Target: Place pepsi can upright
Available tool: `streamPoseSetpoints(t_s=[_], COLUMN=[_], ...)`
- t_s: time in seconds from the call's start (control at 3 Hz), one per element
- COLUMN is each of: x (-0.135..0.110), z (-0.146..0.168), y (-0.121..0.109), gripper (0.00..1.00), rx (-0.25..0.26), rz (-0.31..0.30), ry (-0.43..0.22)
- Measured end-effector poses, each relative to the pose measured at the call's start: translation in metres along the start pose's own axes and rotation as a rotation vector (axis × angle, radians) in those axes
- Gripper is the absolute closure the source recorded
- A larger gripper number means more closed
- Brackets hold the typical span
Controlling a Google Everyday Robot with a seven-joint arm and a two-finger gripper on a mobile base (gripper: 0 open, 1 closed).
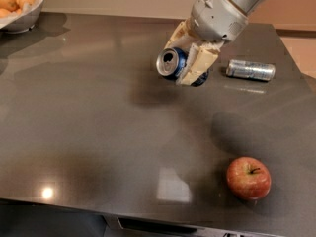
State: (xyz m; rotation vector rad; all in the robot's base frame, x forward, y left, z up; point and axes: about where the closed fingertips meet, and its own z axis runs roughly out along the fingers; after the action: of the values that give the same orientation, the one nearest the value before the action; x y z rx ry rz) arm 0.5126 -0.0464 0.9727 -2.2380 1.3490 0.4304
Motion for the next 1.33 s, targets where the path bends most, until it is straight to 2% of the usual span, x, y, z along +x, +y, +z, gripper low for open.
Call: streamPoseSetpoints(t_s=[0.33, 0.67, 1.0, 1.33], x=[-0.008, -0.013, -0.015, -0.015], z=[0.004, 0.01, 0.017, 0.022], y=[0.01, 0.015, 0.018, 0.018], gripper=[1.0, 1.0, 1.0, 1.0], rx=[0.063, 0.117, 0.156, 0.175], rz=[0.266, 0.55, 0.722, 0.752], ry=[-0.132, -0.294, -0.453, -0.604])
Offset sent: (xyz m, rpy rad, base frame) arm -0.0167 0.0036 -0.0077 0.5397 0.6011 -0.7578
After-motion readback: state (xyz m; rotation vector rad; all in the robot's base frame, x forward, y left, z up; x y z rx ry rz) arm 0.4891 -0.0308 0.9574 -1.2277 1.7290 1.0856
